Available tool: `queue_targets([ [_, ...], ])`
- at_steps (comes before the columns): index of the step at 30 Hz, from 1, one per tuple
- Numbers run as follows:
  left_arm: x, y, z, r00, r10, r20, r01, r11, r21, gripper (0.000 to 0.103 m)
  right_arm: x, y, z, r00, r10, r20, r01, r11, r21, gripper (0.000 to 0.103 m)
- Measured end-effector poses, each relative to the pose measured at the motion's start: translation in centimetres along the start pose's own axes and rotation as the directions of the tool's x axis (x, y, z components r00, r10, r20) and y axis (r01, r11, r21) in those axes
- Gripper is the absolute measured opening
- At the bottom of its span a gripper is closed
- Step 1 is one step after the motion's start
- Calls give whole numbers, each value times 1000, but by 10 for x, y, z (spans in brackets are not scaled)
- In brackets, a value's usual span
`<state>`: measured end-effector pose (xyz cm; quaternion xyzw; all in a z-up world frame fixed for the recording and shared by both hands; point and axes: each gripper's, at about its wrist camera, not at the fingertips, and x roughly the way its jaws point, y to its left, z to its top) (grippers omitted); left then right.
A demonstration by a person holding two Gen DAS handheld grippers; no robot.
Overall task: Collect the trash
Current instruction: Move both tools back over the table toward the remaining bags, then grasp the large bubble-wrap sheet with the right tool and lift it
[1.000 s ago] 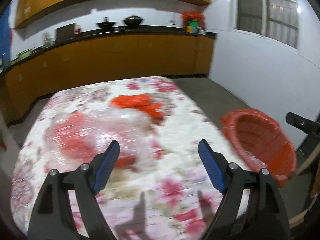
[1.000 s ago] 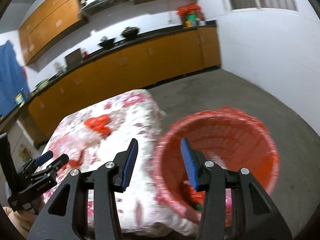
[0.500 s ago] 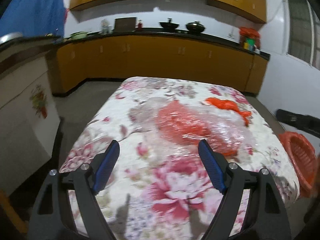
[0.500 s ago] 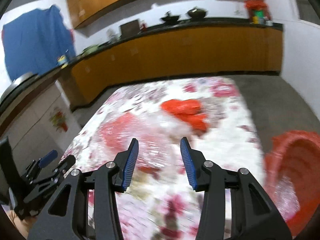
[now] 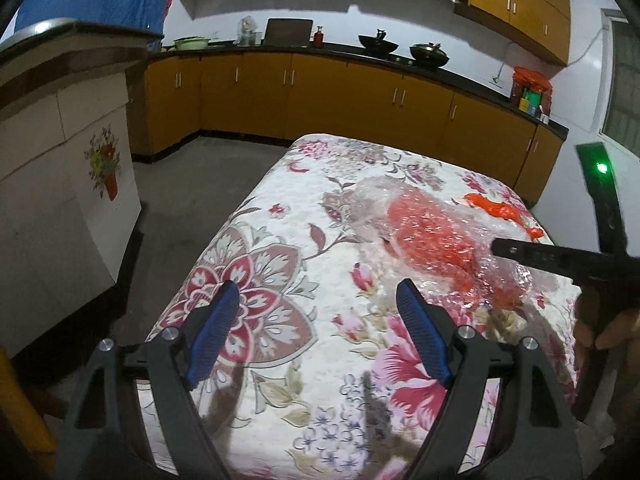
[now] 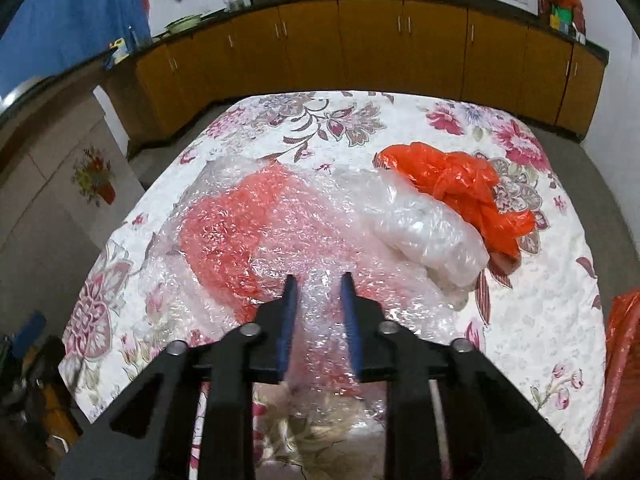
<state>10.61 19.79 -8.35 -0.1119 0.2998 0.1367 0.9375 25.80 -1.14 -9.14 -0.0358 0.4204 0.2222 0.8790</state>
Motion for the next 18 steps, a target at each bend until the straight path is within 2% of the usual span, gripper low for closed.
queue_targets([
  [2, 3, 3, -1, 1000, -4, -8, 4, 1000, -10, 79, -6, 0, 0, 1000, 5, 8, -5, 1000, -1, 8],
  [5, 3, 3, -3, 1000, -9, -8, 9, 1000, -14, 79, -15, 1, 1, 1000, 4, 27, -4, 1000, -9, 5],
  [18, -1, -1, -3, 1000, -11, 3, 11, 1000, -8, 79, -64, 3, 5, 988, 33, 152, -31, 999, -19, 2],
])
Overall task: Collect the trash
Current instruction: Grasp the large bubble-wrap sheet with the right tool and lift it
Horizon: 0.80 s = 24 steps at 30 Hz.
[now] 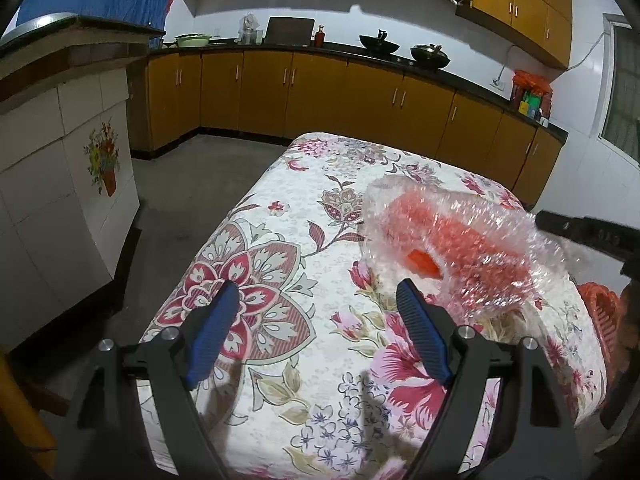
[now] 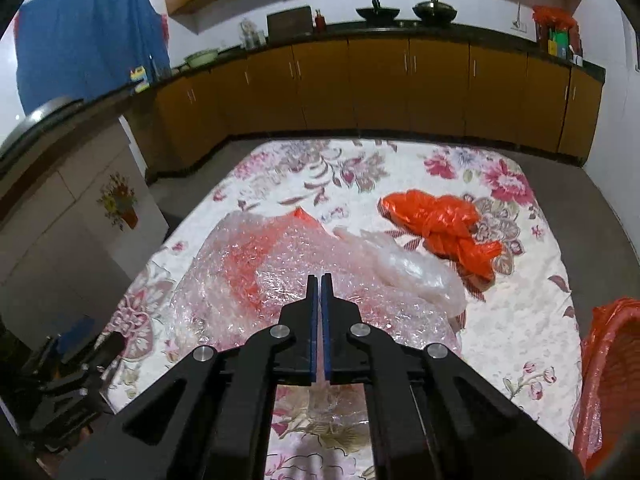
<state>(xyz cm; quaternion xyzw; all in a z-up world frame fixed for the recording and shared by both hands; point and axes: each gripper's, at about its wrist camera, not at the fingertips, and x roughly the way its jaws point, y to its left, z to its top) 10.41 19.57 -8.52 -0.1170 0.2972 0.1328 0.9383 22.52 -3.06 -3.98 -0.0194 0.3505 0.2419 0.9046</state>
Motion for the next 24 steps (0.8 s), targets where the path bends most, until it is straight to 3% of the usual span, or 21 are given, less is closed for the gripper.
queue_targets([
  [7, -3, -5, -1, 1000, -1, 0, 1, 1000, 11, 79, 38, -9, -20, 991, -10, -137, 13, 1000, 23, 6],
  [9, -3, -5, -1, 1000, 1, 0, -1, 1000, 11, 79, 43, -8, -23, 990, -12, -141, 16, 999, 31, 16],
  [11, -3, -4, 0, 1000, 5, -1, -5, 1000, 9, 79, 45, -5, -23, 991, -30, -130, 32, 999, 16, 40],
  [14, -2, -3, 0, 1000, 6, -1, -6, 1000, 8, 79, 48, 2, -25, 990, -75, -121, 71, 997, -35, 49],
  [16, -2, -3, 0, 1000, 7, -2, -7, 1000, 8, 79, 53, 4, -29, 986, -106, -131, 98, 993, -66, 48],
  [19, -2, -2, 0, 1000, 4, -6, -4, 1000, 3, 79, 56, -2, -34, 981, -115, -155, 108, 993, -53, 16],
  [20, -2, -2, 0, 1000, 2, -7, -2, 1000, 3, 79, 54, -6, -34, 983, -97, -156, 94, 995, -28, 11],
  [24, -2, -2, 0, 1000, 0, -6, 0, 1000, 2, 79, 33, -13, -29, 990, -74, -120, 75, 997, -3, 4],
])
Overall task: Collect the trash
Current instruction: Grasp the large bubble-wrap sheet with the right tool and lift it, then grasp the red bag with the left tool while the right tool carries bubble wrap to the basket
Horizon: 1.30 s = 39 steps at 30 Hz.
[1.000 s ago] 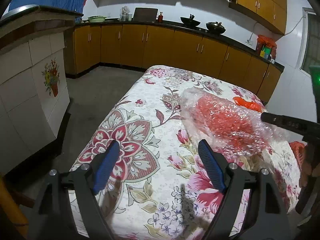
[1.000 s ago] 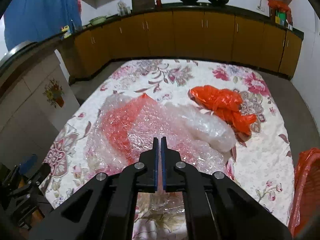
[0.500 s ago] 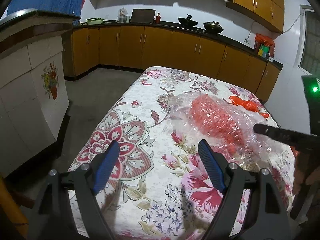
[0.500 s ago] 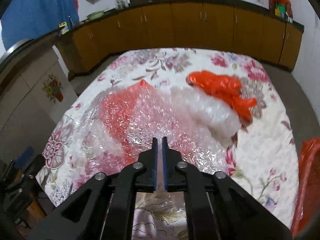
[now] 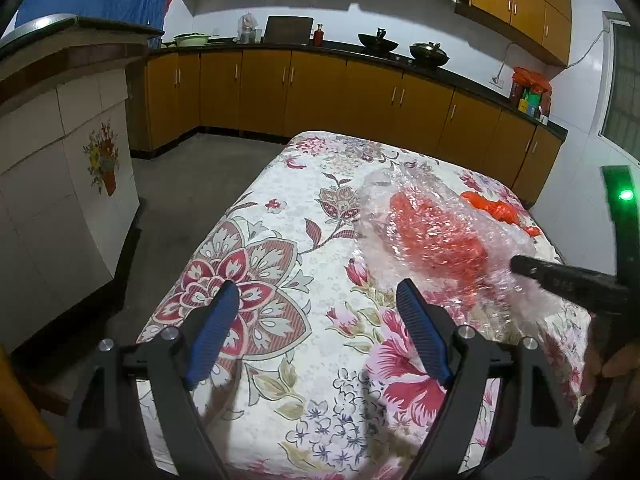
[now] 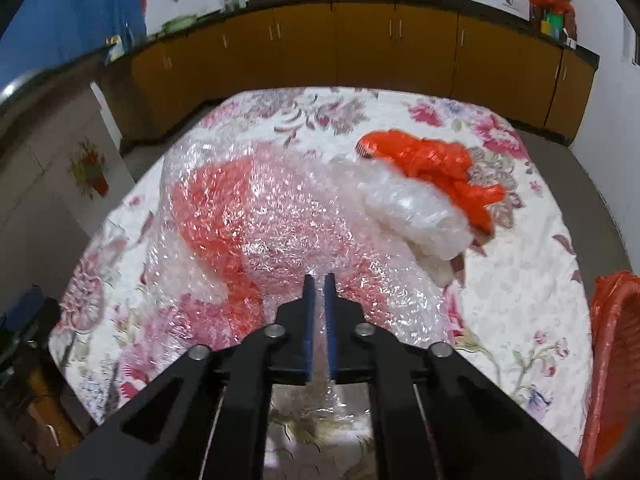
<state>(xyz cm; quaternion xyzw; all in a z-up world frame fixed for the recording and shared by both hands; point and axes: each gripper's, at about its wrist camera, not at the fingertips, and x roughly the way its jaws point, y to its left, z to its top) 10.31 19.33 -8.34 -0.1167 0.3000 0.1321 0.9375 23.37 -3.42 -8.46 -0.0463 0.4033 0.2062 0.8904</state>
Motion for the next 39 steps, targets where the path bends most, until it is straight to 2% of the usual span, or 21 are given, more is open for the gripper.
queue_targets([
  [6, -2, -3, 0, 1000, -9, 3, 9, 1000, 0, 79, -32, -8, -1, 997, 7, 71, -8, 1000, 11, 2],
  [13, -2, -11, 2, 1000, -22, 4, 22, 1000, 14, 79, -79, -22, 0, 983, 11, 182, -21, 998, 53, 2],
  [20, 2, -29, 9, 998, -57, 6, 56, 998, 38, 79, -125, -47, 0, 954, -42, 295, 10, 994, 109, 2],
  [24, 11, -47, 16, 996, -88, 2, 88, 994, 62, 79, -148, -67, -2, 933, -102, 344, 51, 987, 154, 2],
  [28, 28, -73, 28, 992, -126, -12, 127, 987, 96, 79, -158, -87, -8, 920, -168, 355, 102, 975, 196, 2],
  [33, 59, -108, 41, 986, -155, -53, 161, 977, 142, 79, -159, -109, -19, 918, -214, 333, 132, 959, 252, 2],
  [39, 106, -145, 38, 975, -147, -168, 182, 960, 212, 79, -154, -127, -30, 924, -239, 297, 149, 944, 295, 2],
])
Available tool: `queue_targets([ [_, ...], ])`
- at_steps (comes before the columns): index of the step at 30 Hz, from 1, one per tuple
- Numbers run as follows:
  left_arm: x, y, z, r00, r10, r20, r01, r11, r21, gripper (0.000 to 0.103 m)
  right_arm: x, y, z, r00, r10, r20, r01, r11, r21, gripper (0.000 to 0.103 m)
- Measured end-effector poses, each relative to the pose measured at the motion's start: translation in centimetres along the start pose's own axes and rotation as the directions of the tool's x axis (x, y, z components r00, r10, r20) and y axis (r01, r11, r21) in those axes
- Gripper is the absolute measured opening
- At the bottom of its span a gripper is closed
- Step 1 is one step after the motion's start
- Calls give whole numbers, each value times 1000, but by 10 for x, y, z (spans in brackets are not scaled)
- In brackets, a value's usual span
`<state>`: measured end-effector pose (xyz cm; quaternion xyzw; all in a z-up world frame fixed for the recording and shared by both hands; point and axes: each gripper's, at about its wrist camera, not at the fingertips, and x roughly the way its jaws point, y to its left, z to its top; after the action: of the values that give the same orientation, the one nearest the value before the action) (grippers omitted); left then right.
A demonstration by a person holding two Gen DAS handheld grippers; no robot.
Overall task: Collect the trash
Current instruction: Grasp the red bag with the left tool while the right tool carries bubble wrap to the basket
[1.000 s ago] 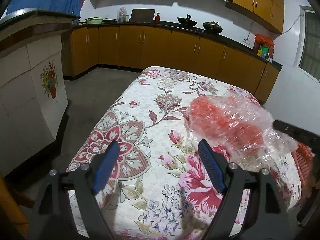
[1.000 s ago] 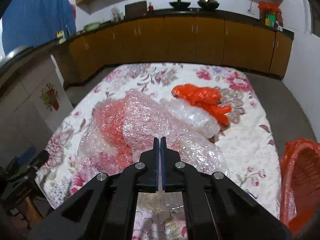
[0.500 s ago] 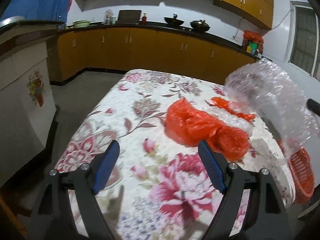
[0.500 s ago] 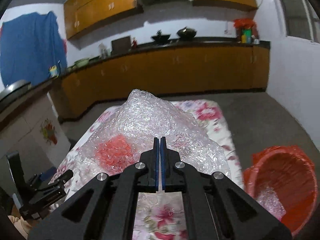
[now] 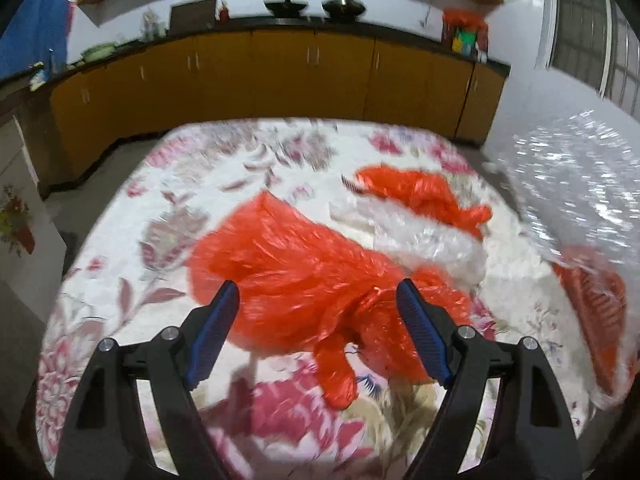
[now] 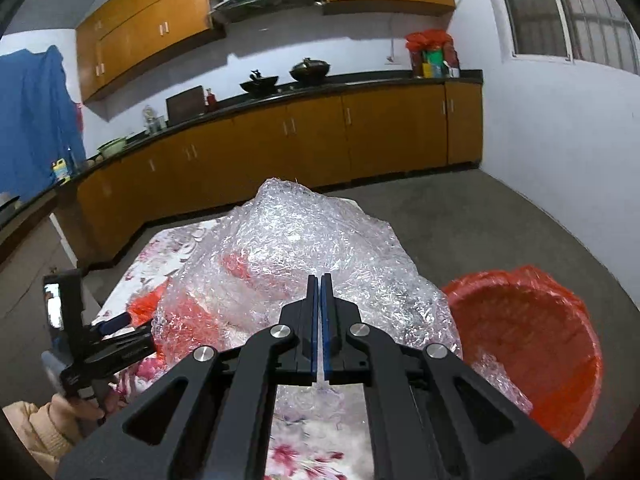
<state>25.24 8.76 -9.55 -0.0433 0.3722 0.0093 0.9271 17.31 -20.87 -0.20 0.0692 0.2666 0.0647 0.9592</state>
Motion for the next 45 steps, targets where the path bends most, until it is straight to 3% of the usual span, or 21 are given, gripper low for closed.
queue_targets([
  [2, 17, -1, -1, 999, -9, -48, 8, 1000, -2, 73, 0, -4, -2, 1000, -7, -5, 7, 1000, 10, 2],
  [4, 28, 0, -4, 996, -36, -83, 35, 999, -5, 56, 0, -10, -3, 1000, -13, -9, 13, 1000, 20, 2],
  [6, 30, -2, -7, 994, -64, -85, 65, 998, 11, 30, -1, -16, -5, 1000, -16, -12, 16, 999, 35, 2],
  [9, 25, -11, -8, 995, -68, -70, 72, 996, 56, 13, -2, -22, -5, 1000, -19, -9, 20, 998, 54, 2],
  [17, -9, -21, -4, 995, -102, 0, 102, 991, 91, 9, -25, -41, -6, 998, -46, 31, 43, 996, 78, 2],
  [24, -50, -50, 7, 981, -189, 53, 181, 975, 129, 9, -43, -67, -10, 992, -111, 53, 104, 987, 120, 2],
  [33, -85, -122, 10, 936, -347, 59, 327, 918, 224, 9, -72, -107, -21, 965, -250, 74, 236, 958, 163, 2],
  [45, -91, -241, -8, 864, -502, -34, 481, 805, 347, 9, -96, -164, -36, 885, -463, 50, 446, 874, 192, 2],
])
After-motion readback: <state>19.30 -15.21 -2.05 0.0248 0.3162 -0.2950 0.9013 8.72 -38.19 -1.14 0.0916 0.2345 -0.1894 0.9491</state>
